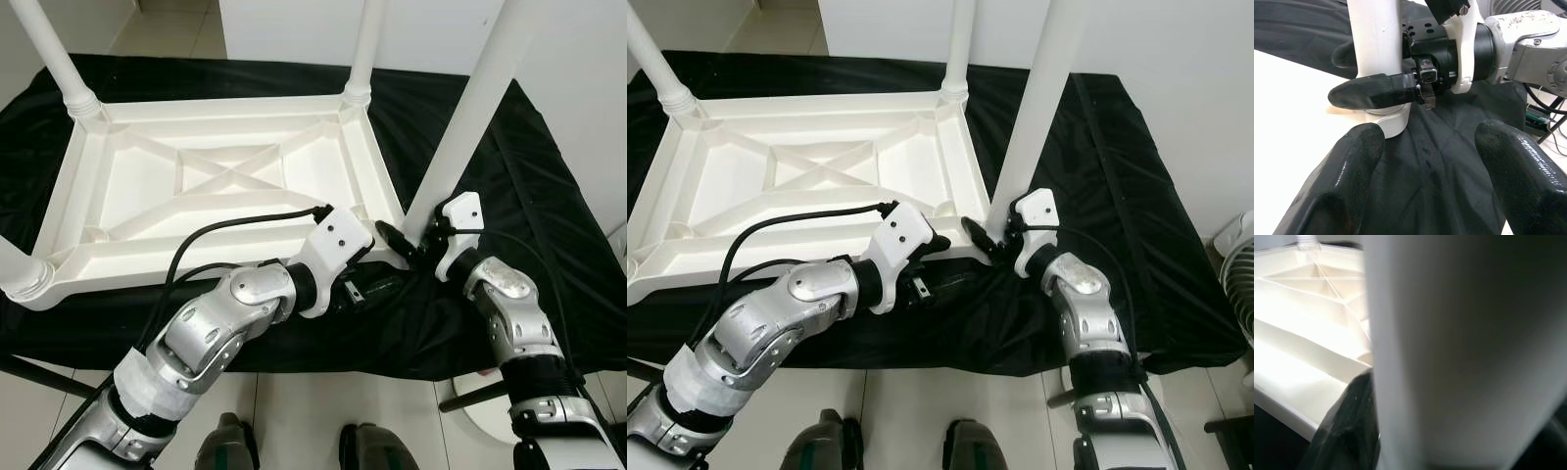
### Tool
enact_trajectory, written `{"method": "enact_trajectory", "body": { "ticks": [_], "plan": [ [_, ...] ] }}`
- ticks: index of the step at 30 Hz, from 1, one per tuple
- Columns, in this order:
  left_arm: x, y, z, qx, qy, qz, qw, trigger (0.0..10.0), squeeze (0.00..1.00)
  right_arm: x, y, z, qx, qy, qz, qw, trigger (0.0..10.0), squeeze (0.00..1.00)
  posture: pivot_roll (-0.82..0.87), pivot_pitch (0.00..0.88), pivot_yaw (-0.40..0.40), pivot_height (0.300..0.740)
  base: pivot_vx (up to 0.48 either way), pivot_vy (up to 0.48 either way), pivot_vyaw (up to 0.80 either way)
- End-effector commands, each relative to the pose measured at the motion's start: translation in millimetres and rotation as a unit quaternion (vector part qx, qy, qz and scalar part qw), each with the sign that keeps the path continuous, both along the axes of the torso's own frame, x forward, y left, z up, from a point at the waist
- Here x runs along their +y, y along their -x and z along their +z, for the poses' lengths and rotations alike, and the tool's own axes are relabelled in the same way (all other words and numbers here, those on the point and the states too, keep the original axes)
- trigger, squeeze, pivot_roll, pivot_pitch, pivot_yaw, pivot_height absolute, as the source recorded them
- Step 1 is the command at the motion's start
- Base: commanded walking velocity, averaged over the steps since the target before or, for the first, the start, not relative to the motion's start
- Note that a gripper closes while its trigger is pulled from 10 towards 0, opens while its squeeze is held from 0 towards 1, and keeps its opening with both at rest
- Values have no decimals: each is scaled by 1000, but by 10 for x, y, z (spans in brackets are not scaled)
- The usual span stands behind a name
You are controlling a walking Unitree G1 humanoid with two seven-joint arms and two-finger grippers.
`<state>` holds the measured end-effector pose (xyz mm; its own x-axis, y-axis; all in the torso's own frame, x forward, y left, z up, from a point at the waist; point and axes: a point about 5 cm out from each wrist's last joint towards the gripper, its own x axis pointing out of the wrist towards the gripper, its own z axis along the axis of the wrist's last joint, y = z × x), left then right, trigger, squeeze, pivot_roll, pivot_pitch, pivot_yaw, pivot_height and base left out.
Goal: Building children table
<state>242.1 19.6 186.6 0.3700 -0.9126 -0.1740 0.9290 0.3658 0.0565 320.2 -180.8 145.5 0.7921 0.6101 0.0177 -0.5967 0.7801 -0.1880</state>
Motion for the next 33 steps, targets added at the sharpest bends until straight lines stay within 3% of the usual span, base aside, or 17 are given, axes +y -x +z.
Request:
{"method": "enact_trajectory", "body": {
  "ticks": [1,9,10,15,17,18,20,22,23,24,25,26,27,28,33],
  "plan": [
    [4,-8,-11,2,-4,-20,1000,10000,0,63,5,-41,9,-5,23,1000,0,0,-34,61,22,740,0,0,0],
    [10,-71,20,-8,-8,-22,1000,10000,0,9,38,-109,4,0,-25,1000,0,0,-45,22,42,740,0,0,0],
    [-1,-95,3,-9,-6,-22,1000,10000,0,-3,67,-195,17,4,-90,996,10000,0,-56,3,44,740,0,0,0],
    [-10,-112,-16,-7,-5,-21,1000,10000,0,13,100,-242,23,-1,-126,992,10000,0,-60,0,45,740,0,0,0],
    [-17,-145,-58,-3,-4,-15,1000,10000,0,75,174,-333,44,-35,-206,977,10000,0,-78,0,42,740,0,0,0],
    [-17,-145,-58,-3,-4,-15,1000,10000,0,75,174,-333,44,-35,-206,977,10000,0,-78,0,42,740,0,0,0],
    [-14,-182,-89,-1,-2,-6,1000,10000,0,97,257,-401,52,-44,-294,953,10000,0,-83,0,42,740,0,0,0],
    [-14,-182,-89,-1,-2,-6,1000,10000,0,97,257,-401,52,-44,-294,953,10000,0,-83,0,42,740,0,0,0],
    [-10,-194,-97,-1,-2,-4,1000,10000,0,95,286,-424,55,-46,-328,942,10000,0,-85,0,43,740,0,0,0],
    [-10,-194,-97,-1,-2,-4,1000,10000,0,95,286,-424,55,-46,-328,942,10000,0,-85,0,43,740,0,0,0],
    [-6,-202,-104,0,-2,-2,1000,10000,0,99,320,-444,56,-39,-363,929,10000,0,-87,0,46,740,0,0,0],
    [-6,-202,-104,0,-2,-2,1000,10000,0,99,320,-444,56,-39,-363,929,10000,0,-87,0,46,740,0,0,0],
    [-1,-208,-124,1,-3,-2,1000,10000,0,130,358,-442,55,-43,-397,915,10000,0,-88,0,52,740,0,0,0],
    [4,-210,-139,2,-5,-2,1000,10000,0,189,378,-431,53,-52,-405,911,10000,0,-90,0,55,740,0,0,0],
    [9,-213,-153,3,-6,-3,1000,10000,0,265,390,-412,52,-64,-400,913,10000,0,-92,0,57,740,0,0,0]
  ]
}}
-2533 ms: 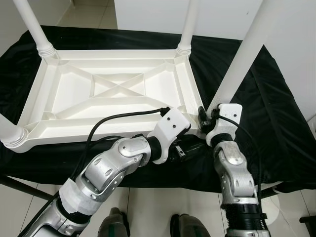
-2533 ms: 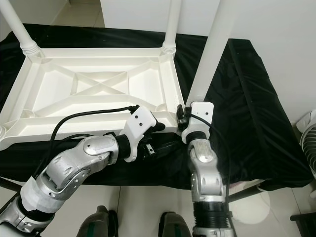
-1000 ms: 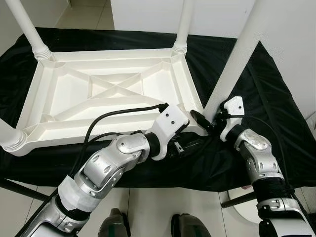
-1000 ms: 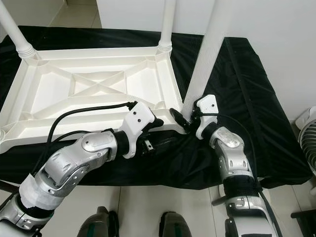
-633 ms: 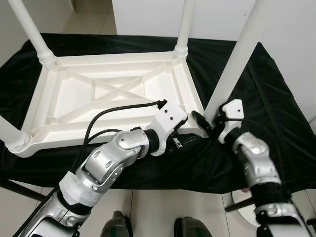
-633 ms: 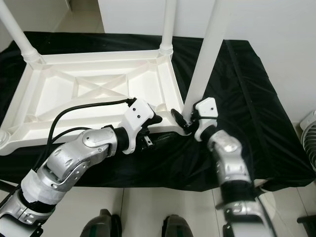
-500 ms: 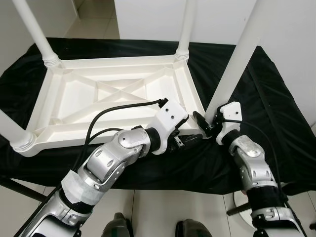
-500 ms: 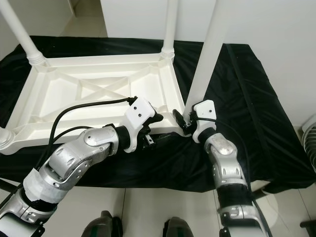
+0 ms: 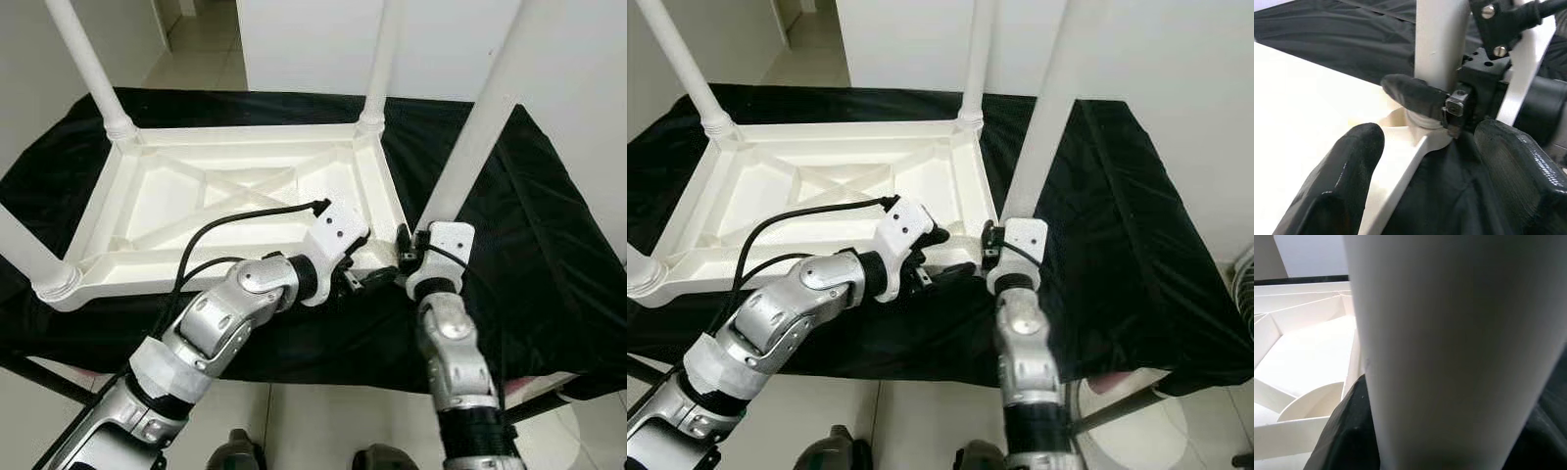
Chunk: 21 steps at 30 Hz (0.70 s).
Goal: Building children table
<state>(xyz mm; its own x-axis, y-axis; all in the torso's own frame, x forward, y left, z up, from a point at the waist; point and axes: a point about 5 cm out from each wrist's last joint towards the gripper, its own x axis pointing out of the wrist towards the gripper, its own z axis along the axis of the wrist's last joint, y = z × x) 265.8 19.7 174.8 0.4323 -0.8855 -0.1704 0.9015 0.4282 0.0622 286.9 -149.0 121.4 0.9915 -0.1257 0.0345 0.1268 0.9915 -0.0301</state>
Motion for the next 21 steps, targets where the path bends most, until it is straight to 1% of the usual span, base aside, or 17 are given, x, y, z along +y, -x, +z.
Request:
{"method": "enact_trajectory", "body": {
  "ticks": [1,3,4,5,7,8,9,11,13,14,15,16,17,18,19,20,21],
  "plan": [
    [14,19,-37,6,-8,-36,999,10000,0,-54,52,-127,27,-12,-3,1000,10000,1000,-88,0,60,740,0,0,0],
    [14,19,-37,6,-8,-36,999,10000,0,-54,52,-127,27,-12,-3,1000,10000,1000,-88,0,60,740,0,0,0],
    [17,19,-37,5,-8,-36,999,10000,0,-73,54,-78,13,-21,10,1000,10000,1000,-86,0,59,740,0,0,0],
    [17,19,-37,5,-8,-36,999,10000,0,-73,54,-78,13,-21,10,1000,10000,1000,-86,0,59,740,0,0,0],
    [38,30,-50,3,-12,-39,999,10000,0,-157,42,38,-14,-8,69,997,10000,1000,-86,0,55,740,0,0,0],
    [38,30,-50,3,-12,-39,999,10000,0,-157,42,38,-14,-8,69,997,10000,1000,-86,0,55,740,0,0,0],
    [42,37,-55,3,-13,-40,999,10000,0,-197,40,61,-15,0,86,996,10000,1000,-83,0,47,740,0,0,0],
    [42,37,-55,3,-13,-40,999,10000,0,-197,40,61,-15,0,86,996,10000,1000,-83,0,47,740,0,0,0],
    [50,43,-57,1,-14,-39,999,10000,0,-261,33,87,-11,22,118,993,10000,1000,-81,0,39,740,0,0,0],
    [58,27,-50,-1,-12,-34,999,10000,0,-288,24,96,-8,36,149,988,10000,0,-77,0,31,740,0,0,0],
    [58,27,-50,-1,-12,-34,999,10000,0,-288,24,96,-8,36,149,988,10000,0,-77,0,31,740,0,0,0],
    [72,0,-35,-5,-9,-26,1000,10000,0,-304,4,108,-7,54,196,979,10000,0,-73,0,26,740,0,0,0],
    [72,0,-35,-5,-9,-26,1000,10000,0,-304,4,108,-7,54,196,979,10000,0,-73,0,26,740,0,0,0],
    [84,-23,-24,-8,-6,-18,1000,10000,0,-314,-14,112,-3,66,236,969,10000,0,-70,0,26,740,0,0,0],
    [93,-39,-15,-10,-4,-13,1000,10000,0,-325,-33,119,-1,76,263,962,10000,0,-70,0,26,740,0,0,0],
    [93,-39,-15,-10,-4,-13,1000,10000,0,-325,-33,119,-1,76,263,962,10000,0,-70,0,26,740,0,0,0],
    [100,-54,-8,-13,-3,-8,1000,10000,0,-338,-64,119,3,82,280,957,10000,0,-68,0,27,740,0,0,0]
  ]
}}
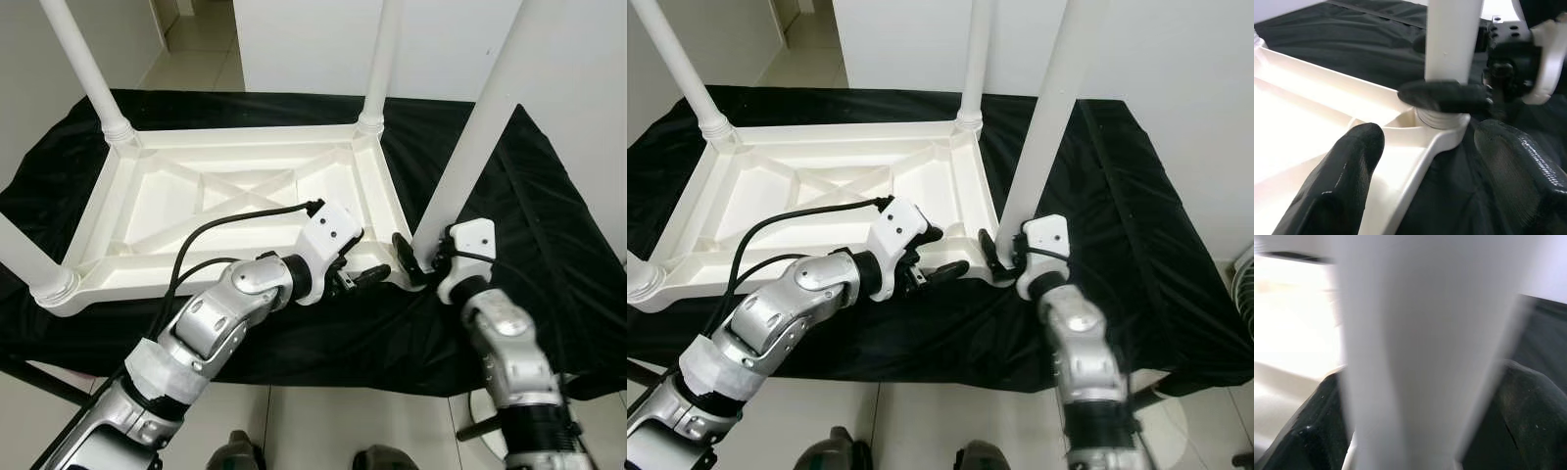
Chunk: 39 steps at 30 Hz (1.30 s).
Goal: Building children table
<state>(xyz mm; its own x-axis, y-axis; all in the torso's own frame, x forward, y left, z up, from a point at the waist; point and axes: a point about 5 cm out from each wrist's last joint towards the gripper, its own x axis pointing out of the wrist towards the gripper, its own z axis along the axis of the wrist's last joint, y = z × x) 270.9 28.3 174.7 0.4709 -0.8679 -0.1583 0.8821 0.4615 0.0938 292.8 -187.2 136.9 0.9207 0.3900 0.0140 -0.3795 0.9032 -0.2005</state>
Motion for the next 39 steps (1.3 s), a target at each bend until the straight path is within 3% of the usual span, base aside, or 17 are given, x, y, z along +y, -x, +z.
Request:
{"method": "enact_trajectory", "body": {
  "ticks": [1,5,9,10,18,21,22,28,30,32,33,34,35,36,37,38,39],
  "plan": [
    [17,-10,-4,2,0,-24,1000,10000,0,41,-27,-41,10,7,35,999,10000,0,-69,0,38,740,0,0,0],
    [27,-29,-6,1,-3,-21,1000,10000,0,37,-138,-44,15,33,89,995,10000,0,-71,0,51,740,0,0,0],
    [27,-32,-6,0,-5,-22,1000,10000,0,38,-153,-44,18,36,104,994,10000,0,-70,0,53,740,0,0,0],
    [33,-33,-6,0,-8,-25,1000,10000,0,36,-141,-83,30,36,130,990,0,0,-70,0,58,740,0,0,0],
    [53,-35,-4,-1,-11,-27,1000,10000,0,6,-96,-159,43,35,149,987,0,0,-65,0,65,740,0,0,0],
    [68,-48,-2,-3,-13,-28,1000,10000,0,-15,-78,-192,37,11,126,991,0,0,-65,0,66,740,0,0,0],
    [70,-46,-3,-3,-14,-28,1000,10000,0,-11,-59,-214,38,5,106,994,10000,0,-64,0,63,740,0,0,0],
    [68,-35,-8,-2,-13,-27,1000,10000,0,-13,-27,-224,30,-16,35,999,10000,0,-62,0,50,740,0,0,0],
    [68,-35,-8,-2,-13,-27,1000,10000,0,-13,-27,-224,30,-16,35,999,10000,0,-62,0,50,740,0,0,0],
    [72,-22,-34,3,-11,-22,1000,10000,0,-2,-10,-223,33,-41,-48,997,10000,0,-65,0,40,740,0,0,0],
    [72,-22,-34,3,-11,-22,1000,10000,0,-2,-10,-223,33,-41,-48,997,10000,0,-65,0,40,740,0,0,0],
    [69,-9,-42,4,-9,-21,1000,10000,0,2,2,-227,35,-56,-105,992,10000,0,-65,0,40,740,0,0,0],
    [69,-9,-42,4,-9,-21,1000,10000,0,2,2,-227,35,-56,-105,992,10000,0,-65,0,40,740,0,0,0],
    [66,-2,-48,5,-8,-19,1000,10000,0,25,24,-239,35,-57,-156,985,10000,0,-60,0,31,740,0,0,0],
    [66,-2,-48,5,-8,-19,1000,10000,0,25,24,-239,35,-57,-156,985,10000,0,-60,0,31,740,0,0,0],
    [65,3,-51,6,-7,-17,1000,10000,0,44,46,-253,33,-60,-199,978,10000,0,-60,0,31,740,0,0,0],
    [65,3,-51,6,-7,-17,1000,10000,0,44,46,-253,33,-60,-199,978,10000,0,-60,0,31,740,0,0,0]
  ]
}}
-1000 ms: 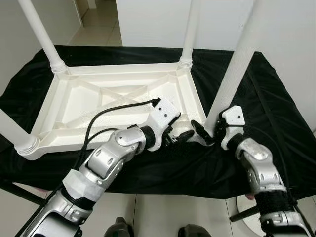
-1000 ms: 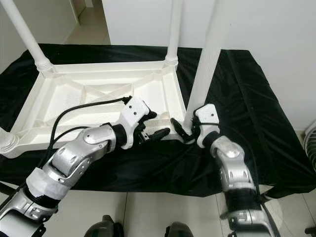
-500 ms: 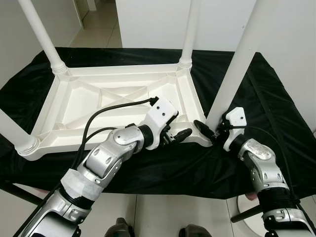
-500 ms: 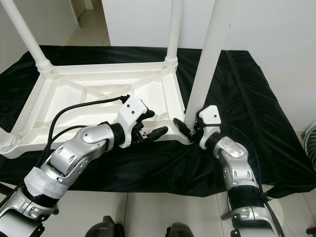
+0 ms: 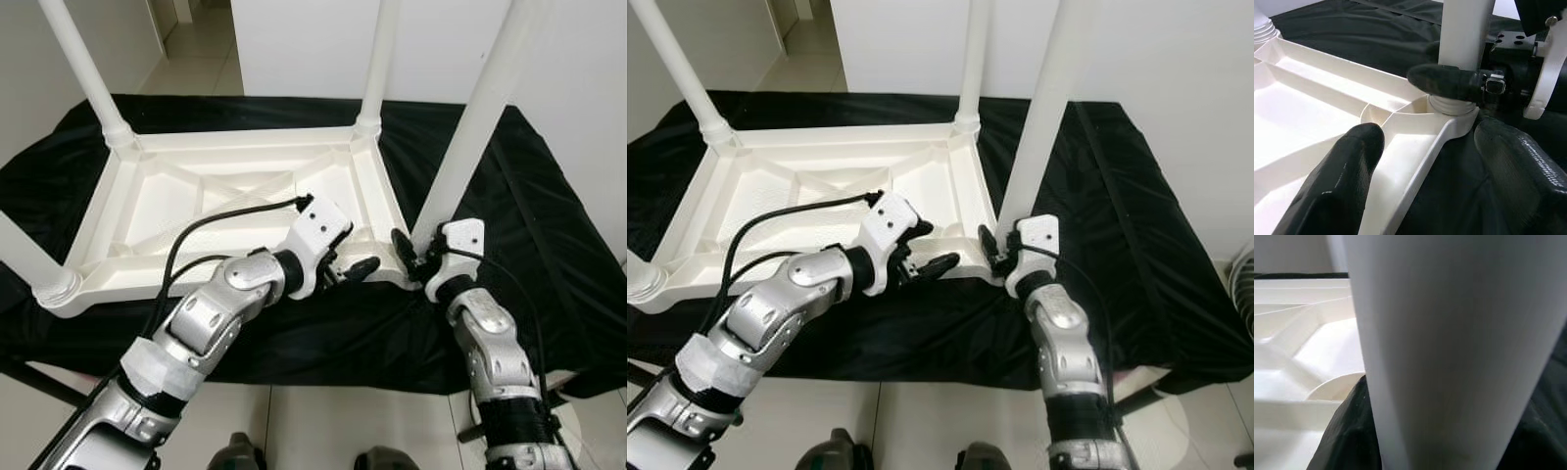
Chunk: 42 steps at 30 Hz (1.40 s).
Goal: Building children table
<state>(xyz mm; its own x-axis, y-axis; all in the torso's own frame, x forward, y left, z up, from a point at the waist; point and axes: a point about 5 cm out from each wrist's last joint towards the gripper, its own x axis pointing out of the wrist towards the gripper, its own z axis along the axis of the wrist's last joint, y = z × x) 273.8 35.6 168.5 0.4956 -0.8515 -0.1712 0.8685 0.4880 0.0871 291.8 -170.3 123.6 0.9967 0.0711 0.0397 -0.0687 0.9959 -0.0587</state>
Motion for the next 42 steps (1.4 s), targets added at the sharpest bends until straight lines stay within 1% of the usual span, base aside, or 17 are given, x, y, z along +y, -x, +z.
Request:
{"method": "enact_trajectory", "body": {
  "ticks": [1,4,8,9,10,11,18,19,26,31,32,33,35,36,40,41,42],
  "plan": [
    [-9,33,9,1,-2,-31,1000,10000,0,-111,50,-128,33,7,-58,998,10000,0,-60,0,31,740,0,0,0],
    [-8,55,2,3,-2,-33,999,10000,0,12,92,-147,39,-15,-106,993,10000,0,-59,0,26,740,0,0,0],
    [-9,66,-3,5,-1,-34,999,10000,0,121,97,-129,33,-34,-87,995,10000,0,-59,0,33,740,0,0,0],
    [-11,74,-5,6,-1,-35,999,10000,0,192,101,-101,25,-49,-67,996,10000,518,-59,0,33,740,0,0,0],
    [-11,74,-5,6,-1,-35,999,10000,0,192,101,-101,25,-49,-67,996,10000,518,-59,0,33,740,0,0,0],
    [-15,74,-4,7,0,-36,999,10000,0,236,98,-71,21,-58,-47,997,10000,1000,-60,0,37,740,0,0,0],
    [-2,38,22,2,-4,-37,999,10000,0,148,44,131,-17,-2,95,995,10000,992,-61,0,45,740,0,0,0],
    [2,37,21,1,-5,-38,999,10000,0,104,18,153,-20,20,128,991,10000,0,-53,0,46,740,0,0,0],
    [12,45,23,1,-7,-38,999,10000,0,45,-74,189,-13,73,234,969,10000,0,-52,0,51,740,0,0,0],
    [10,52,22,2,-7,-39,999,10000,0,43,-96,178,-8,84,245,966,10000,0,-49,0,54,740,0,0,0],
    [11,54,22,3,-8,-39,999,10000,0,39,-111,142,1,100,263,960,10000,0,-47,0,55,740,0,0,0],
    [16,52,23,3,-9,-39,999,10000,0,34,-113,81,15,107,279,954,8549,0,-45,0,56,740,0,0,0],
    [16,52,23,3,-9,-39,999,10000,0,34,-113,81,15,107,279,954,8549,0,-45,0,56,740,0,0,0],
    [19,50,23,4,-10,-39,999,10000,0,23,-103,27,27,109,292,950,5255,0,-47,0,60,740,0,0,0],
    [21,47,23,5,-10,-39,999,10000,0,6,-81,-30,39,110,301,947,4588,0,-51,0,61,740,0,0,0],
    [20,45,23,5,-11,-40,999,10000,0,-14,-61,-68,47,105,302,947,1294,0,-53,0,63,740,0,0,0],
    [20,45,23,5,-11,-40,999,10000,0,-14,-61,-68,47,105,302,947,1294,0,-53,0,63,740,0,0,0]
  ]
}}
